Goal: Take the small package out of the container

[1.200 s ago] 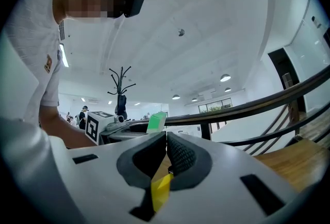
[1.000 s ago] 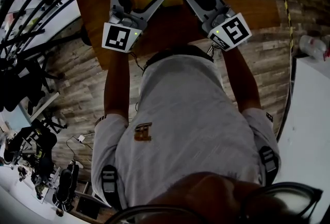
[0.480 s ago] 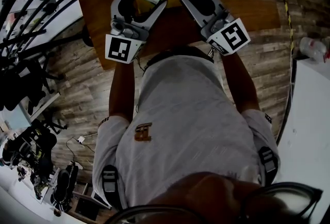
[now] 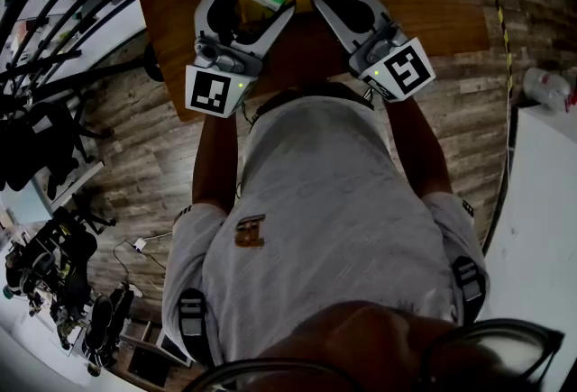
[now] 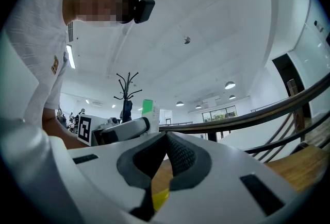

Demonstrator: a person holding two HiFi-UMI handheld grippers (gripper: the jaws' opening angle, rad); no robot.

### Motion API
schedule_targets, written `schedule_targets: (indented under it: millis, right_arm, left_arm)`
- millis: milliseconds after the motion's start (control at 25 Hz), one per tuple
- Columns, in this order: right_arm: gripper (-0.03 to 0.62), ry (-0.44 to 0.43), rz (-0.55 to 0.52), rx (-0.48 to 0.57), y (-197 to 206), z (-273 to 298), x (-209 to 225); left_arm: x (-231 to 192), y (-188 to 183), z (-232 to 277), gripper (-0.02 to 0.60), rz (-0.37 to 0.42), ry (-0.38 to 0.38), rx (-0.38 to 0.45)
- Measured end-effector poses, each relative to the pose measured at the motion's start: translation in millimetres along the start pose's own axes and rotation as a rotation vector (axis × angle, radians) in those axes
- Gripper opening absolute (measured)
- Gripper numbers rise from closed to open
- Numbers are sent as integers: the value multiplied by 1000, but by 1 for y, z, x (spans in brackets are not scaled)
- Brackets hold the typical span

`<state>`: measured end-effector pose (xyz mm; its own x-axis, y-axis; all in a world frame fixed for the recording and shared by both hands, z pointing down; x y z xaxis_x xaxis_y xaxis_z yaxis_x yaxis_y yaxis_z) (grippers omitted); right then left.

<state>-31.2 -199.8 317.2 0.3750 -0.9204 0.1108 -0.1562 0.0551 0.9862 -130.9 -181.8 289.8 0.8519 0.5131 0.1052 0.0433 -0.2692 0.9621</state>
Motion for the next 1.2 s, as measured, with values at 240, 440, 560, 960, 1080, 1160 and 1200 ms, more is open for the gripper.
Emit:
schedule_targets:
  millis: [240, 440, 560, 960, 1080, 1160, 1200]
  right_arm:
    - [32, -8, -22, 1, -1, -1, -2]
    - [32, -9, -24, 9, -1, 3, -1]
    - [32, -10, -26, 5, -1, -5, -3]
    - [32, -21, -31, -15, -1, -2, -4]
    - [32, -22, -28, 4, -3, 2, -2]
    - [32, -23, -27, 9, -2, 0, -2]
    - [32, -24, -27, 7, -1, -1, -3]
  left_arm:
    - [0, -2, -2, 370, 0, -5, 8]
    - [-4, 1, 0, 370, -4, -8, 10]
    - [3, -1, -1, 370, -1, -7, 12]
    - [1, -3, 0, 370, 2, -3, 10]
    - [-1, 0, 1, 370, 0, -4, 9]
    - [2, 1, 0, 370, 1, -4, 8]
    - [4, 2, 0, 370, 2, -4, 7]
Point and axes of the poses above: the fingertips, and each gripper's own axes: z forward along the fingers, x to its right, y out of its underside, the point moved 3 cm from there along -z, backward along the fingers, and after that the axes turned 1 degree about z, right-handed, at the moved point
